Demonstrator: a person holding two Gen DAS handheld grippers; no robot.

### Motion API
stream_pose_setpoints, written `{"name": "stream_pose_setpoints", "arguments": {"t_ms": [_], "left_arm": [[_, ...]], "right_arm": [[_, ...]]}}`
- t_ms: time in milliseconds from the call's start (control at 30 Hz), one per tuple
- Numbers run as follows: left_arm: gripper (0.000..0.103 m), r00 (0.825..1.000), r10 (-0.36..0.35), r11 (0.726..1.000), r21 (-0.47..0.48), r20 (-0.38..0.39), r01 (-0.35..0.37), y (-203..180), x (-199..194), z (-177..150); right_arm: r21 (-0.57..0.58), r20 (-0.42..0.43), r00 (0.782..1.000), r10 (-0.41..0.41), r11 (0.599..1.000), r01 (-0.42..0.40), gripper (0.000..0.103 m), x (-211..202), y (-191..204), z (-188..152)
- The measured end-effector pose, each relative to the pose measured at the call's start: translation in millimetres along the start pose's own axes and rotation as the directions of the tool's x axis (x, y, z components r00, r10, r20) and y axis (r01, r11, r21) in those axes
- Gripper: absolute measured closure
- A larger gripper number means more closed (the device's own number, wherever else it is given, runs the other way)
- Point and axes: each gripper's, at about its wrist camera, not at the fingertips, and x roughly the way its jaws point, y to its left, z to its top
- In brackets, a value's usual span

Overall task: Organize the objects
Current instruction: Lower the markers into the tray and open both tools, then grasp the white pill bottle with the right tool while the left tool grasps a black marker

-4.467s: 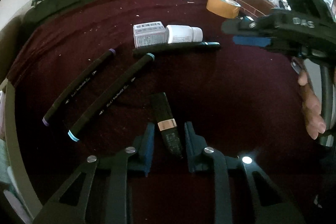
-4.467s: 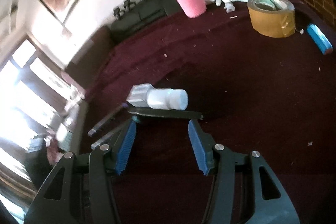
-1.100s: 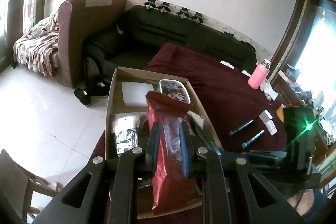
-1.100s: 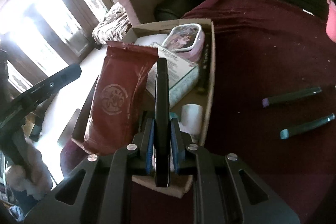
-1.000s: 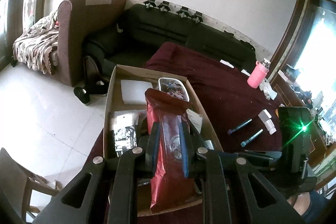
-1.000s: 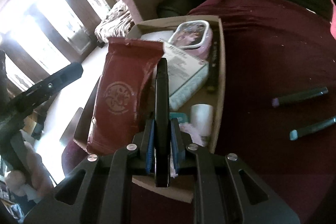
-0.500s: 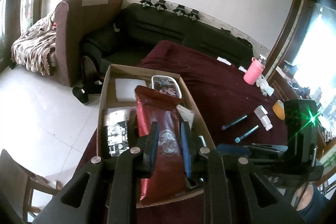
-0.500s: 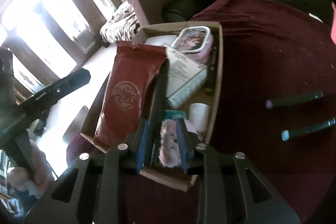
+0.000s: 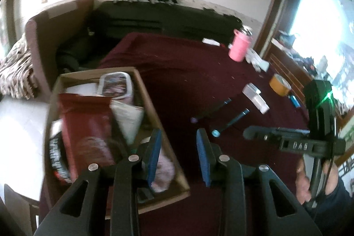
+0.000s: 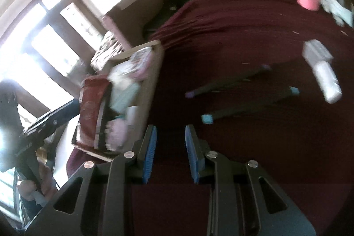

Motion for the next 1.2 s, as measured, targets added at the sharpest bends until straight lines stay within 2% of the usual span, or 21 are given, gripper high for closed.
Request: {"name": "stream_pose_setpoints", "arguments": {"t_ms": [67,167,267,300,400,500,600,667,733,900,933,1033,1067,1100,1133,1167,1200], "left_arm": [[0.074,1.0,-0.015,1.0,0.025,-0.026,0.016,-17,12,1],[0.074,0.997,-0.037,0.997,0.063,-0.067,0.041,-44,32,2],[0.074,0.992,-0.074,0.991,0.105,-0.107,0.085,-71,53,5],[0.074,0.988,-0.089,0.987,0.12,-0.13,0.105,-84,65,7],[0.069,0.977,-0.094,0.975,0.181,-0.193,0.129,-111,94,10],[0.069,0.963,-0.063,0.963,0.236,-0.264,0.127,-133,129,12],[0.069,0.951,-0.015,0.954,0.28,-0.309,0.106,-145,160,11],[0.066,0.963,0.041,0.948,0.316,-0.265,0.046,-148,166,12],[0.061,0.962,0.041,0.945,0.324,-0.27,0.05,-151,171,13],[0.061,0.956,0.049,0.95,0.308,-0.289,0.044,-143,189,14],[0.061,0.962,0.045,0.947,0.318,-0.269,0.045,-143,189,14],[0.061,0.965,0.05,0.95,0.312,-0.259,0.034,-145,189,10],[0.062,0.965,0.055,0.952,0.305,-0.256,0.027,-149,189,8],[0.07,0.966,0.057,0.954,0.3,-0.253,0.023,-153,186,3],[0.086,0.966,0.05,0.956,0.293,-0.253,0.028,-158,182,0],[0.091,0.963,0.006,0.961,0.267,-0.268,0.068,-163,179,-3],[0.092,0.959,-0.039,0.968,0.229,-0.281,0.107,-166,178,-4]], "right_arm": [[0.029,0.018,1.0,-0.018,0.999,0.018,0.078,-9,-20,1],[0.074,0.074,0.994,-0.086,0.994,0.081,0.078,-31,-58,2],[0.118,0.155,0.971,-0.181,0.979,0.163,0.078,-51,-89,1],[0.143,0.188,0.957,-0.222,0.97,0.197,0.078,-57,-103,0],[0.192,0.209,0.94,-0.269,0.954,0.23,0.078,-68,-129,-1],[0.267,0.22,0.954,-0.205,0.953,0.143,0.078,-76,-147,0],[0.302,0.229,0.955,-0.188,0.946,0.114,0.078,-79,-150,0],[0.304,0.234,0.955,-0.181,0.947,0.104,0.078,-82,-151,0],[0.311,0.243,0.954,-0.178,0.945,0.097,0.078,-86,-153,0],[0.324,0.235,0.957,-0.168,0.942,0.086,0.078,-85,-157,-1],[0.326,0.233,0.958,-0.167,0.942,0.085,0.078,-85,-158,-1],[0.33,0.231,0.957,-0.178,0.939,0.095,0.078,-84,-159,-1],[0.331,0.231,0.955,-0.185,0.938,0.102,0.078,-83,-160,-1],[0.335,0.231,0.953,-0.199,0.935,0.114,0.078,-83,-162,-1],[0.337,0.23,0.951,-0.205,0.934,0.12,0.078,-84,-163,-1],[0.337,0.23,0.95,-0.209,0.933,0.124,0.078,-84,-164,-1],[0.335,0.225,0.949,-0.219,0.932,0.135,0.078,-83,-166,-1]]}}
